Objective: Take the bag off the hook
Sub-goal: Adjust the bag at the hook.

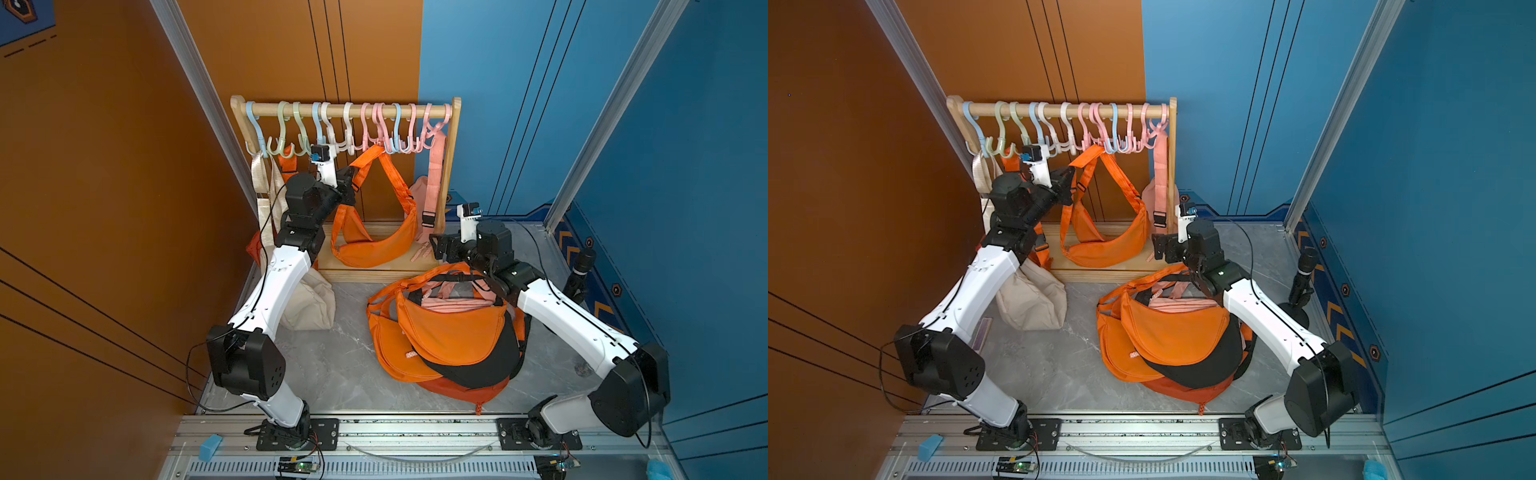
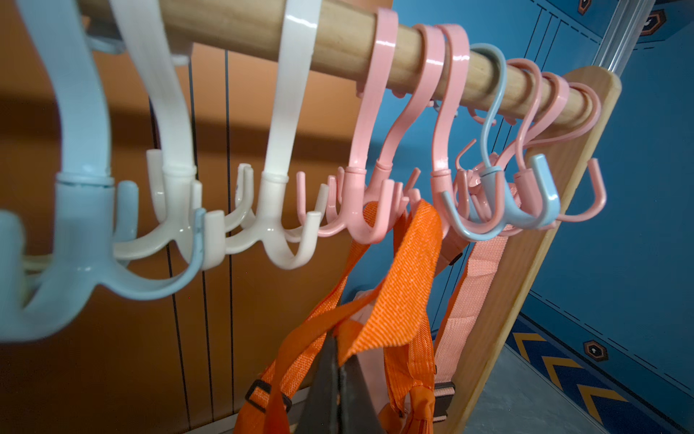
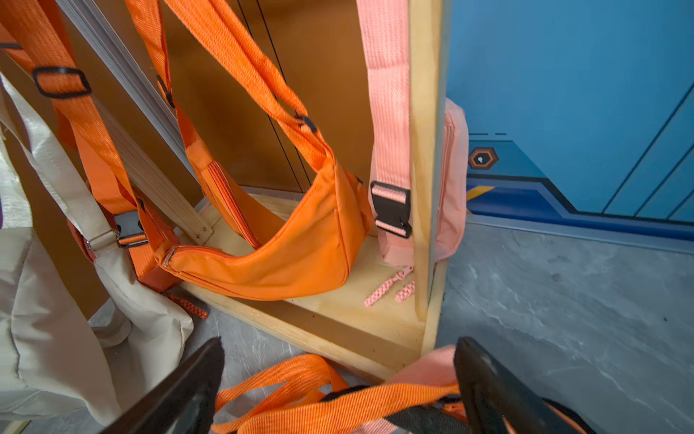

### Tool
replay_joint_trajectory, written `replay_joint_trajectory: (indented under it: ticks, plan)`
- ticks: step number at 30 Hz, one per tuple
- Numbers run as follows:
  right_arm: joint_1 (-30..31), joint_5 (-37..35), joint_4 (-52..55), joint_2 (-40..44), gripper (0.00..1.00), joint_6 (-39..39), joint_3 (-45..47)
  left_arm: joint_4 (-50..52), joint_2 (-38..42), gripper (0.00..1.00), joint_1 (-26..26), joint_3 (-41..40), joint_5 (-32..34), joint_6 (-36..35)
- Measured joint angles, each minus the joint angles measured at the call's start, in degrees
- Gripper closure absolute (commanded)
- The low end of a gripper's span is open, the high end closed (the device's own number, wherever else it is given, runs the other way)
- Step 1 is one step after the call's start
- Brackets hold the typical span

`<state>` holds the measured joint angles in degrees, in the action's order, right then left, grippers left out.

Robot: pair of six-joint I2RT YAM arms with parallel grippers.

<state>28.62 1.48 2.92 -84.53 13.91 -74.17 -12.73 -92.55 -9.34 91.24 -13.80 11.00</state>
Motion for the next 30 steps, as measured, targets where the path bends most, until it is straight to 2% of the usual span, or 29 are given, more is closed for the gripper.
replay_joint_trajectory:
  ticks: [8,14,22,30]
  plan:
    - [0.87,3.06,2.38,-8.13,0.03,-1.09,-10.56,-1.27,3.87,1.00,2.86,-2.73,-0.44,1.57]
    - [1.18,4.59,4.50,-10.78,0.02,-1.29,-13.99,-2.10,5.81,1.00,1.62,-3.72,-2.40,2.14]
    - [0.44,5.35,6.08,-10.05,0.01,-1.68,-13.88,-0.76,6.56,1.00,-6.97,-5.01,-3.78,1.92]
    - [-4.44,5.81,6.80,-2.73,0.01,-0.35,-8.02,1.18,5.51,1.00,-15.28,-3.08,-3.50,1.22]
